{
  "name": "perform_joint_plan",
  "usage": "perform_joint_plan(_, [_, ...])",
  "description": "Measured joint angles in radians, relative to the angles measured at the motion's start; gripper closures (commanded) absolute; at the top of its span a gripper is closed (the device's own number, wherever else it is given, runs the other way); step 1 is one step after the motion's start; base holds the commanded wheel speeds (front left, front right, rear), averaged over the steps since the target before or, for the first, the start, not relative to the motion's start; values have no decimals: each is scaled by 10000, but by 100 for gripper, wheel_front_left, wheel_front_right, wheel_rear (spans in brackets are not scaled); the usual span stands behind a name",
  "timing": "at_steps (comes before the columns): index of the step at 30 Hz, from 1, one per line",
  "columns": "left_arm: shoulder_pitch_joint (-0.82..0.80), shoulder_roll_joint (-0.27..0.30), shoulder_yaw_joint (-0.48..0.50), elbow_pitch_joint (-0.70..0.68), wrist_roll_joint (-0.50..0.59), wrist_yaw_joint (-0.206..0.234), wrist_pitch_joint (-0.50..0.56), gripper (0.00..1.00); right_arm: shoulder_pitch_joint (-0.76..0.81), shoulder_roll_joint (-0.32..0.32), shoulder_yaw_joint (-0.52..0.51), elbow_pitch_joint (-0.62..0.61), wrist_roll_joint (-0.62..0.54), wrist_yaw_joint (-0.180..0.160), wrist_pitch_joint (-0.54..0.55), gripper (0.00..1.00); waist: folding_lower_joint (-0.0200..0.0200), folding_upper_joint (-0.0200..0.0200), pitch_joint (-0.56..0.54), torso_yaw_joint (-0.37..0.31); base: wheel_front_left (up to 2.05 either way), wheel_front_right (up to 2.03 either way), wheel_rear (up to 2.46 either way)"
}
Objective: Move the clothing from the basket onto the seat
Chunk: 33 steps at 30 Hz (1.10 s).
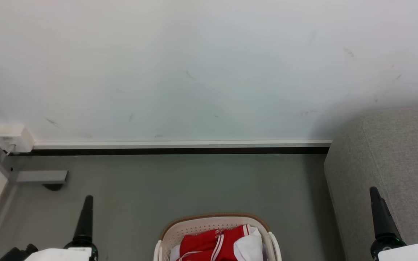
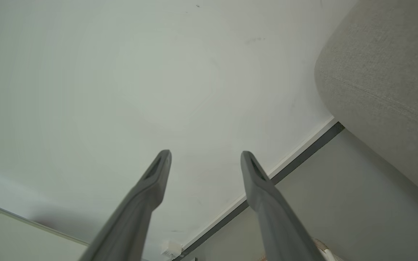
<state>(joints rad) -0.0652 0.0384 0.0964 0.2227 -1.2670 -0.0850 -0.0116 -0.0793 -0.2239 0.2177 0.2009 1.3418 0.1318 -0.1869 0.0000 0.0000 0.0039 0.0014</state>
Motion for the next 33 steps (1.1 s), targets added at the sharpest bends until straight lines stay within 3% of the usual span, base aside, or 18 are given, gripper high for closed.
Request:
perform_joint_plan(16, [19, 8, -2, -6, 2502, -113, -594, 0, -5, 157, -56, 127, -3423, 0, -182, 0, -1, 0, -68, -48, 0, 0, 0])
perform_joint_plan(33, [36, 249, -155, 132, 5505, -201, -1066, 0, -22, 403, -178, 447, -6094, 0, -322, 0, 0, 0, -76, -70, 0, 0, 0])
